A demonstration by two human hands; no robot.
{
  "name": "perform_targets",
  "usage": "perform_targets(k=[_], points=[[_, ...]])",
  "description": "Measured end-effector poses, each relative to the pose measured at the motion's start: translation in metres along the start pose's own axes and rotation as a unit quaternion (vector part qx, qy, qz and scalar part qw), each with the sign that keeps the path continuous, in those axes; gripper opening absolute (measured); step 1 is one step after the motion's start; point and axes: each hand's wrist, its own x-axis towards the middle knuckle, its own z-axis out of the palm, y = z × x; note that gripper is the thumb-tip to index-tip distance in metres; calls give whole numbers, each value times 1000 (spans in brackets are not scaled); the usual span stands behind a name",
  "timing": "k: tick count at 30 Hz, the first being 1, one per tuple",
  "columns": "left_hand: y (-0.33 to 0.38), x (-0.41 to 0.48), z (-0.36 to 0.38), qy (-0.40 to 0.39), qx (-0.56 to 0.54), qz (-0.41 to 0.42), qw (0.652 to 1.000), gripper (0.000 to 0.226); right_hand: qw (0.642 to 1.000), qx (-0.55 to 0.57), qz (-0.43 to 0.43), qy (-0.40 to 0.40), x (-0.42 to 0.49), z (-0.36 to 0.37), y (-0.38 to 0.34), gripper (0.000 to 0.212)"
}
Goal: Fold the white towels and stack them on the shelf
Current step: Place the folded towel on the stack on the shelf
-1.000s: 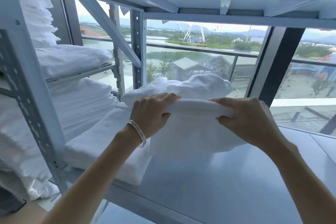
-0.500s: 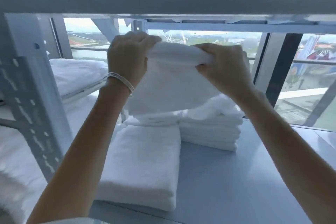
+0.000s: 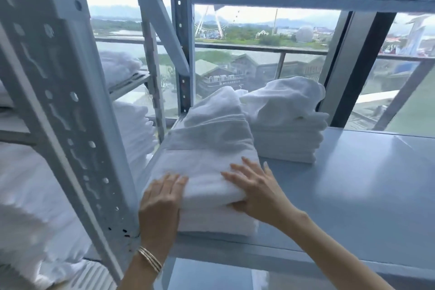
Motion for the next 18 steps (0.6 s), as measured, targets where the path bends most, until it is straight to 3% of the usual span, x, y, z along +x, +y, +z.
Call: perform_targets(k=[2,4,9,13,15,18], points=[[-6,3,-1,-8,12,-4,1000,55,994,93,37,-45,-3,-3,-1,67],[-15,6,0,4,23,-20,1000,52,990,142,5,-22,-8,0,-4,66],[-19,-6,7,35,47,1,998,50,984,178,14,-3,-14,6,-6,64],[-29,-31,10,7,50,32,998,57,977,201,22,-66,-24,1,-4,69],[-33,-28,3,-54,17,23,998,67,958,264,22,-106,-28,-7,1,71],[-29,-11,-19,-182,-74,13,980,67,897,416,61,-137,-28,-23,12,58]])
